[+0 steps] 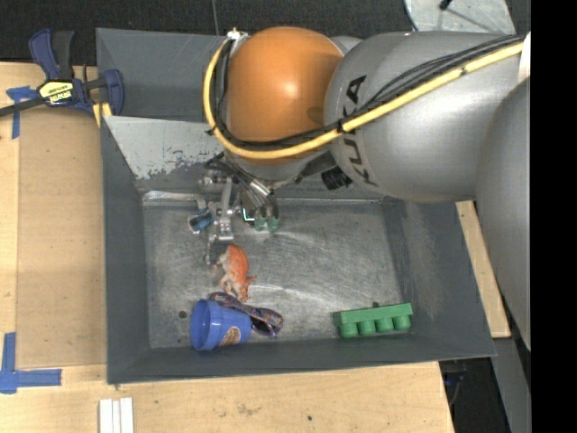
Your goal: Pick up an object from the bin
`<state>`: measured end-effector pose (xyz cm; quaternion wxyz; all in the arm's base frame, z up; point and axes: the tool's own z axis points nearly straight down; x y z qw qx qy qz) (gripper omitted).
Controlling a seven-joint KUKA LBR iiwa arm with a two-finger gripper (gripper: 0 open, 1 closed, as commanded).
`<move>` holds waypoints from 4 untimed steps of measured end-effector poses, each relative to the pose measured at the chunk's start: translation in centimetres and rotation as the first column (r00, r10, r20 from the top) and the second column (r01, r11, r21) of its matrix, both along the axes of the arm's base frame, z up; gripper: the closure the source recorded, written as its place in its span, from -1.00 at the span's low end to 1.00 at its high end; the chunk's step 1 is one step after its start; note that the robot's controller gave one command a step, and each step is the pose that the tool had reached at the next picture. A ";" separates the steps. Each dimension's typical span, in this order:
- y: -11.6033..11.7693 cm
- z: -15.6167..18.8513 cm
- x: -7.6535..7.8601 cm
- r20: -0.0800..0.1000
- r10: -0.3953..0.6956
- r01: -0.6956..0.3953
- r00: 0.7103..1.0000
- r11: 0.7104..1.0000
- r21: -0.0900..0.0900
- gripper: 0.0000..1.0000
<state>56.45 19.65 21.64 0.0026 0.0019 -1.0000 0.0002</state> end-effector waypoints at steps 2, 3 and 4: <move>-0.6 -3.9 0.1 0.015 0.042 -0.042 0.999 0.999 0.003 -1.00; -4.7 -10.0 1.8 0.012 -0.001 0.001 1.000 1.000 0.003 -1.00; -5.7 -12.5 3.8 -0.010 0.065 -0.065 0.998 0.998 0.009 -1.00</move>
Offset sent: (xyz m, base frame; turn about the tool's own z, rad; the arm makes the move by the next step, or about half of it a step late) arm -0.0045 -0.0149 -0.1131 -0.1042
